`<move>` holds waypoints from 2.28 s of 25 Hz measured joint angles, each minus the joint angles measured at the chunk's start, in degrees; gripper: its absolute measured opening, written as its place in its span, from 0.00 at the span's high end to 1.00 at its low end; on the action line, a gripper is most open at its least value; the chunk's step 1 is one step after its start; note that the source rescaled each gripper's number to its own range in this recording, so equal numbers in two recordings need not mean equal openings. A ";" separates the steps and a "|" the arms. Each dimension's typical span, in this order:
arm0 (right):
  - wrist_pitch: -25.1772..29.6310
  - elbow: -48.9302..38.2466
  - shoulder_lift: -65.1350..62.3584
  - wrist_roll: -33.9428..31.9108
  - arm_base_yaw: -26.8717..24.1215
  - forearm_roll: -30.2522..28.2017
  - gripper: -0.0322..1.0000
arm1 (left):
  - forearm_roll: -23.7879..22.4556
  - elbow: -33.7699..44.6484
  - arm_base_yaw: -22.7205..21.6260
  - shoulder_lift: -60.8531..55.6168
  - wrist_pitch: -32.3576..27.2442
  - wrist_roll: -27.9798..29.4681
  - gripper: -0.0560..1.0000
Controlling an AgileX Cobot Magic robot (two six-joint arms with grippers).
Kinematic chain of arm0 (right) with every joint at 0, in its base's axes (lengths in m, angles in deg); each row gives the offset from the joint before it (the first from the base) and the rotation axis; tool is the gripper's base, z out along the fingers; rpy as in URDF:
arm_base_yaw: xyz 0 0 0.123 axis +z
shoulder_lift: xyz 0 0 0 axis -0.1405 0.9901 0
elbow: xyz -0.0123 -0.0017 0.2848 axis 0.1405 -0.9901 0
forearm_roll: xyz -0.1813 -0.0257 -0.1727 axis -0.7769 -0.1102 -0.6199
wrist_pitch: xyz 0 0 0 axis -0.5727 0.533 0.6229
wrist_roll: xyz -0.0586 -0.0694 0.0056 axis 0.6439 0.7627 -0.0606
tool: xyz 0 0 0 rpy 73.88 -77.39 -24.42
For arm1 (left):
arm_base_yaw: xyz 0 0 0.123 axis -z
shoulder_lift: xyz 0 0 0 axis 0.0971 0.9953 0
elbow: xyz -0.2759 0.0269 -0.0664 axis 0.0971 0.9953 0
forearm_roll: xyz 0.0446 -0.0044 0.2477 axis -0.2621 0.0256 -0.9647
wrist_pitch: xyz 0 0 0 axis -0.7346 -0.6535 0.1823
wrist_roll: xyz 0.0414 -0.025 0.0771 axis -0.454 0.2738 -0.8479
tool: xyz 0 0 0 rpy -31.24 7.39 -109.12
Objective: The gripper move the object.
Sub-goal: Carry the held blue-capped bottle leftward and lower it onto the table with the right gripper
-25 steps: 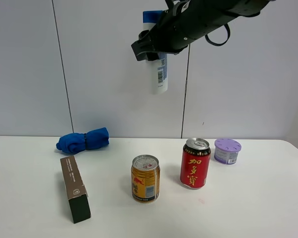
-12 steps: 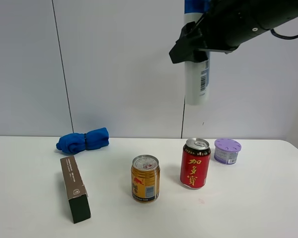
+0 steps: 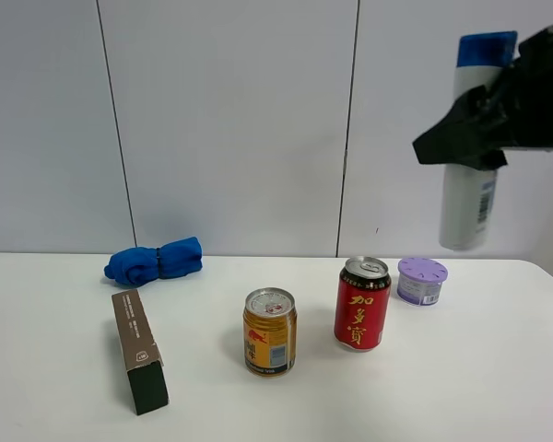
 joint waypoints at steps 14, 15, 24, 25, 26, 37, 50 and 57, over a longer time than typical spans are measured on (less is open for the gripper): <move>-27.53 -17.67 5.45 0.00 -7.10 0.53 0.97 | 0.00 0.00 0.00 0.00 0.00 0.00 0.00; -29.11 -17.79 7.28 0.06 -7.45 1.21 0.97 | 0.00 0.00 0.00 0.00 0.00 0.00 0.00; -51.45 -17.63 27.60 2.55 -8.17 5.96 0.97 | 0.00 0.00 0.00 0.00 0.00 0.00 0.00; -53.23 -17.63 29.34 2.57 -8.17 6.63 0.97 | 0.00 0.00 0.00 0.00 0.00 0.00 0.00; -55.02 -17.63 31.31 2.57 -8.17 7.33 0.97 | 0.00 0.00 0.00 0.00 0.00 0.00 0.00; -63.93 -17.88 40.32 2.57 -8.17 8.57 0.97 | 0.00 0.00 0.00 0.00 0.00 0.00 0.00; -66.66 -17.88 45.84 1.02 -8.17 9.99 0.97 | 0.00 0.00 0.00 0.00 0.00 0.00 0.00; -68.93 -17.88 46.87 0.84 -8.17 9.99 0.97 | 0.00 0.00 0.00 0.00 0.00 0.00 0.00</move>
